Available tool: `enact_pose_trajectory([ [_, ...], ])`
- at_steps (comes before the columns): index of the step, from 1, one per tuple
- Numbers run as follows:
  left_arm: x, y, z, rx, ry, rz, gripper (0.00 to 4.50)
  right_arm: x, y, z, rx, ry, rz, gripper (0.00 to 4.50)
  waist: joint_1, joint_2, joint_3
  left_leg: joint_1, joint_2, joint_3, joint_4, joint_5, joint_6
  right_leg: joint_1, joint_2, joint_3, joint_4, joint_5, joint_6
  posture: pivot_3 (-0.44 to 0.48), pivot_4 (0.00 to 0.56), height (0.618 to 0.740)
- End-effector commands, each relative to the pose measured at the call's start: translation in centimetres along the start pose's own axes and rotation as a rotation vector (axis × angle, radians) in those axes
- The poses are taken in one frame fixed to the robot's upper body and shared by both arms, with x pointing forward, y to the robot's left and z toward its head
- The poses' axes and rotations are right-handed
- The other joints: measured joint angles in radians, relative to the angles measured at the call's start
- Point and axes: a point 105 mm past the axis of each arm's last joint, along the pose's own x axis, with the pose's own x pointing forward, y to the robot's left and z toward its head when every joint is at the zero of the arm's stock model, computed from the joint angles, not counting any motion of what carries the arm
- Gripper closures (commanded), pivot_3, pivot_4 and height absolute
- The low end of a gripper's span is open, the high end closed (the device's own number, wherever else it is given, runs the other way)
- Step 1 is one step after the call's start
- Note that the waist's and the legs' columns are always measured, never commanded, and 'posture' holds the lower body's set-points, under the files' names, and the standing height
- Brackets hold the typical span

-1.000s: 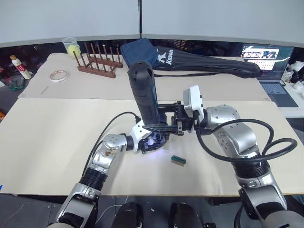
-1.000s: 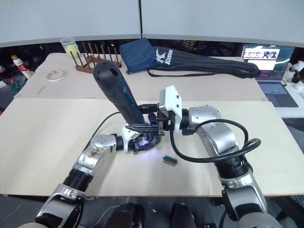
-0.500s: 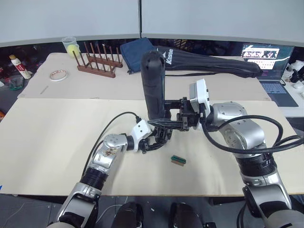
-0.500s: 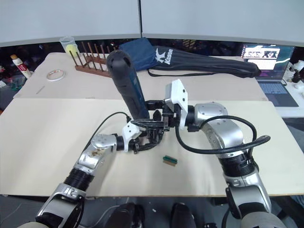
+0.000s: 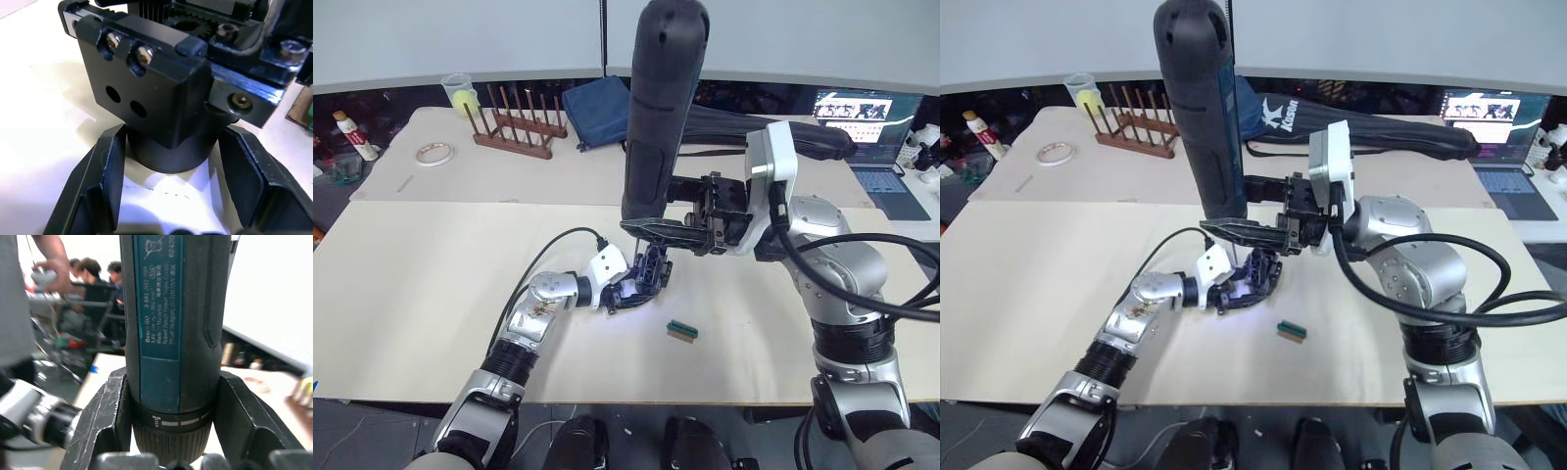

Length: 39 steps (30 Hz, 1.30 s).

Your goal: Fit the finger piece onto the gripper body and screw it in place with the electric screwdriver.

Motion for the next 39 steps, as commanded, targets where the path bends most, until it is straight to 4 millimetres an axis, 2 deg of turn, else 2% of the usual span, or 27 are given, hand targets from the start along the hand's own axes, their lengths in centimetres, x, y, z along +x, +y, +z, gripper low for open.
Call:
enact_pose_trajectory([
  [1,-1.3,0.3,1.2,0.012,-0.023,-0.010,1.15,-1.6,1.0,3.5,0.100,-0.048,0.027,2.59,-0.001,0.000,0.000,0.000,0.000,0.000,0.000,0.000,0.000,0.000,0.000,0.000,0.000,0.000,0.000,0.000,0.150,0.740],
  [3,-2.6,0.1,1.5,0.009,-0.026,-0.029,0.21,-2.7,1.1,3.9,0.198,-0.034,-0.001,2.59,-0.004,0.000,0.000,0.000,0.001,0.000,-0.001,0.000,0.000,-0.001,-0.001,0.000,-0.001,0.000,0.000,0.000,0.150,0.740],
  [4,-3.0,0.1,1.6,0.007,-0.026,-0.034,0.03,-3.1,1.0,4.0,0.232,-0.030,-0.018,2.59,-0.006,0.000,0.000,0.000,0.001,0.000,-0.002,0.000,0.000,-0.001,-0.001,0.000,-0.001,0.000,-0.001,0.000,0.150,0.740],
  [8,-5.3,-0.6,2.4,0.007,-0.027,-0.076,0.00,-5.2,0.5,3.4,0.376,0.047,-0.112,2.59,-0.013,0.000,0.000,0.000,0.001,0.000,-0.003,0.000,0.000,-0.002,-0.001,0.000,0.000,0.000,-0.002,0.000,0.150,0.740],
  [11,-9.2,-2.3,3.1,-0.009,-0.020,-0.180,0.00,-10.2,-0.6,-0.4,0.664,0.275,-0.314,2.59,-0.017,-0.001,0.000,0.000,0.001,0.000,-0.003,0.000,0.000,-0.002,-0.001,0.000,-0.001,0.000,-0.002,0.000,0.150,0.740],
  [14,-12.0,-3.4,3.1,-0.026,0.026,-0.232,0.00,-14.5,-0.8,-3.8,0.900,0.442,-0.491,2.59,-0.018,0.000,0.001,0.000,0.001,0.000,-0.003,0.000,0.000,-0.001,-0.002,0.000,-0.003,0.000,-0.003,0.000,0.150,0.740],
  [19,-14.0,-3.3,3.1,-0.056,0.071,-0.203,0.00,-19.2,-2.1,-8.6,1.054,0.591,-0.747,2.59,-0.022,0.001,0.001,-0.001,0.000,0.001,-0.003,-0.004,0.006,-0.003,-0.002,0.002,-0.003,-0.001,-0.003,0.000,0.150,0.740],
  [22,-14.2,-3.1,3.2,-0.062,0.070,-0.176,0.00,-20.7,-2.9,-10.8,1.089,0.646,-0.834,2.59,-0.023,0.001,0.001,-0.001,0.000,0.002,-0.004,-0.001,0.001,-0.005,-0.001,0.002,-0.002,0.000,-0.002,0.000,0.150,0.740],
  [23,-14.3,-3.0,3.2,-0.068,0.069,-0.166,0.00,-20.9,-3.0,-11.3,1.090,0.661,-0.844,2.59,-0.023,0.001,0.001,-0.002,0.000,0.002,-0.004,0.000,0.000,-0.006,-0.001,0.002,-0.002,0.000,-0.002,0.000,0.150,0.740],
  [25,-14.4,-2.9,3.2,-0.077,0.068,-0.142,0.00,-21.3,-2.9,-12.0,1.070,0.704,-0.840,1.52,-0.023,0.001,0.001,-0.005,0.000,0.003,-0.004,0.001,-0.001,-0.009,0.000,0.003,0.000,0.000,-0.002,0.000,0.150,0.740],
  [29,-15.0,-2.7,3.0,-0.101,0.077,-0.108,0.00,-21.8,-2.5,-12.0,0.996,0.752,-0.791,0.15,-0.023,0.001,0.001,-0.006,0.001,0.003,-0.004,0.002,-0.003,-0.009,0.001,0.003,0.000,0.000,-0.002,0.000,0.150,0.740],
  [31,-15.6,-2.4,3.1,-0.123,0.081,-0.084,0.00,-22.8,-2.1,-11.5,0.833,0.819,-0.730,0.03,-0.017,0.001,0.001,-0.006,0.001,0.002,-0.003,0.002,-0.003,-0.009,0.001,0.002,0.000,0.000,-0.002,0.000,0.150,0.740],
  [34,-17.2,-1.7,3.3,-0.176,0.091,-0.030,0.00,-23.3,-1.8,-8.9,0.501,0.805,-0.554,0.03,-0.007,0.001,0.001,-0.006,0.001,0.002,-0.004,0.002,-0.003,-0.009,0.001,0.002,0.000,-0.001,0.000,0.000,0.150,0.740],
  [36,-18.7,-1.2,3.3,-0.201,0.100,0.007,0.00,-23.9,-1.2,-7.0,0.377,0.766,-0.484,0.03,-0.007,0.001,0.002,-0.006,0.001,0.002,-0.003,0.002,-0.003,-0.009,0.001,0.002,0.000,-0.001,0.000,0.000,0.150,0.740],
  [39,-21.3,-0.1,3.2,-0.186,0.134,0.097,0.00,-25.4,-0.2,-5.5,0.240,0.762,-0.436,0.03,-0.009,0.001,0.002,-0.005,0.001,0.003,-0.004,0.002,-0.004,-0.008,0.001,0.002,0.000,-0.001,0.000,0.000,0.150,0.740],
])
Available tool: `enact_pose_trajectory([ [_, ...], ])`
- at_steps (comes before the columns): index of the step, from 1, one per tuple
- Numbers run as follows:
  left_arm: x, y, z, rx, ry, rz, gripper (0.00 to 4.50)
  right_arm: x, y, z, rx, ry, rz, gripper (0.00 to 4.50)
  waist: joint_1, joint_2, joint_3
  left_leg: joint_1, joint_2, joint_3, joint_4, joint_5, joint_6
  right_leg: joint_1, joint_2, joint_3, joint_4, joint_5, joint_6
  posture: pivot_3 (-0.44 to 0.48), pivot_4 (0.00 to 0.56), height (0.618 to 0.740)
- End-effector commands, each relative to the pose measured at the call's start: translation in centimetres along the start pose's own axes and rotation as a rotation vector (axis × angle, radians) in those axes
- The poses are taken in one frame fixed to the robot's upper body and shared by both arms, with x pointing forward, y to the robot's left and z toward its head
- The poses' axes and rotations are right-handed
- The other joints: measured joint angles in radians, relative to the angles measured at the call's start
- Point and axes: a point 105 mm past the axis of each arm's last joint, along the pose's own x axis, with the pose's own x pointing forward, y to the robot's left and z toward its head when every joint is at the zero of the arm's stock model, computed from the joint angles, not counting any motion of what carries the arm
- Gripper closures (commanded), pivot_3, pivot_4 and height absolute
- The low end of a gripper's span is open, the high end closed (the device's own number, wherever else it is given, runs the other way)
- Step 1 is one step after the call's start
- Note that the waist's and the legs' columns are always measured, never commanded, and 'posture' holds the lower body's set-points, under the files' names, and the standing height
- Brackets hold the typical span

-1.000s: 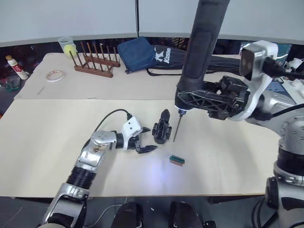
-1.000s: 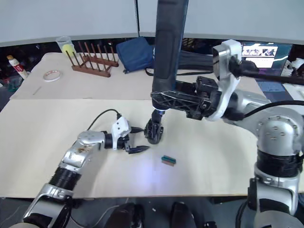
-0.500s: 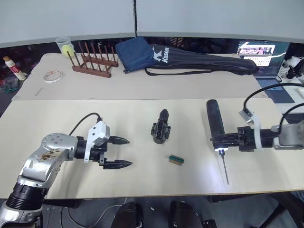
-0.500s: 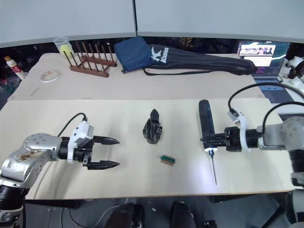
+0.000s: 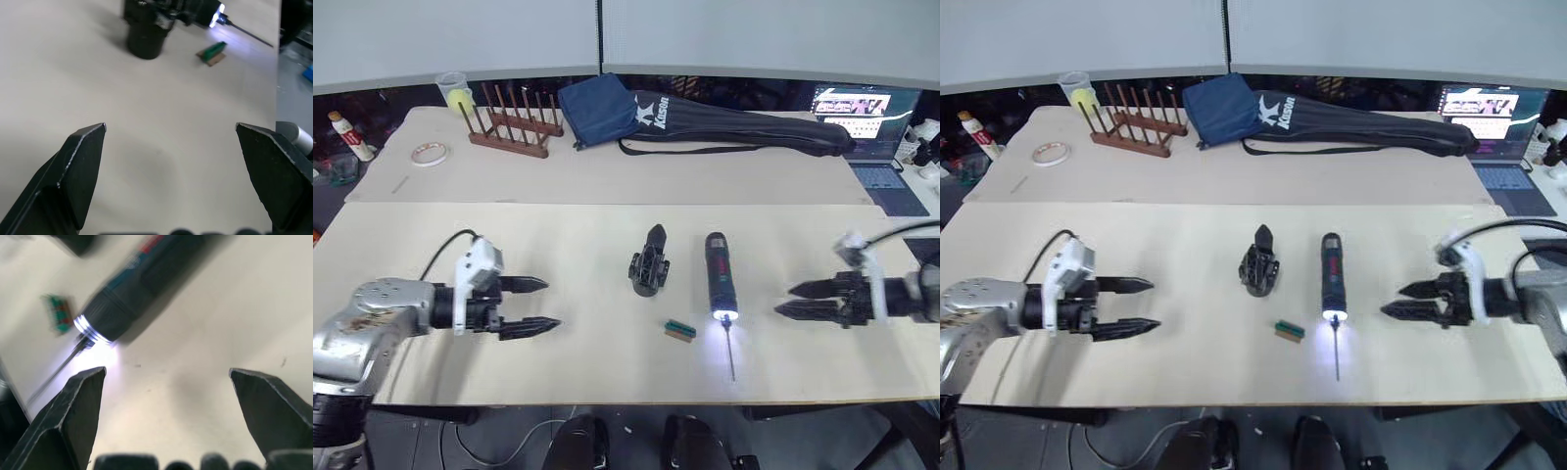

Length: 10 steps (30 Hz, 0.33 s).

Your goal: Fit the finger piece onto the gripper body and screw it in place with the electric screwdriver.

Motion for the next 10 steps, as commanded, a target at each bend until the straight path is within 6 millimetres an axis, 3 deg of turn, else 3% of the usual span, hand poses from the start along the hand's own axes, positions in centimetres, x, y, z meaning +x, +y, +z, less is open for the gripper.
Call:
enact_pose_trajectory([
  [1,-2.7,1.1,0.7,0.025,-0.009,0.088,0.00,-3.3,0.3,1.5,-0.228,-0.061,-0.015,0.03,-0.002,0.000,0.000,0.001,0.000,0.000,0.000,0.000,0.000,0.001,0.000,0.000,0.000,0.000,0.000,0.000,0.150,0.740],
  [5,-4.6,2.1,0.4,0.016,-0.003,0.157,0.00,-4.4,-0.2,1.2,-0.234,-0.096,-0.071,0.03,-0.008,0.000,0.000,0.006,0.001,0.000,-0.001,0.000,-0.001,0.004,0.001,0.000,0.000,-0.001,-0.001,0.000,0.150,0.740],
  [10,-4.2,1.8,0.5,0.038,-0.018,0.136,0.00,-4.1,0.2,1.2,-0.240,-0.103,-0.058,0.03,-0.011,0.000,0.000,0.006,0.001,0.000,-0.001,0.000,-0.002,0.004,0.000,0.000,0.000,-0.001,-0.002,0.000,0.150,0.740],
])
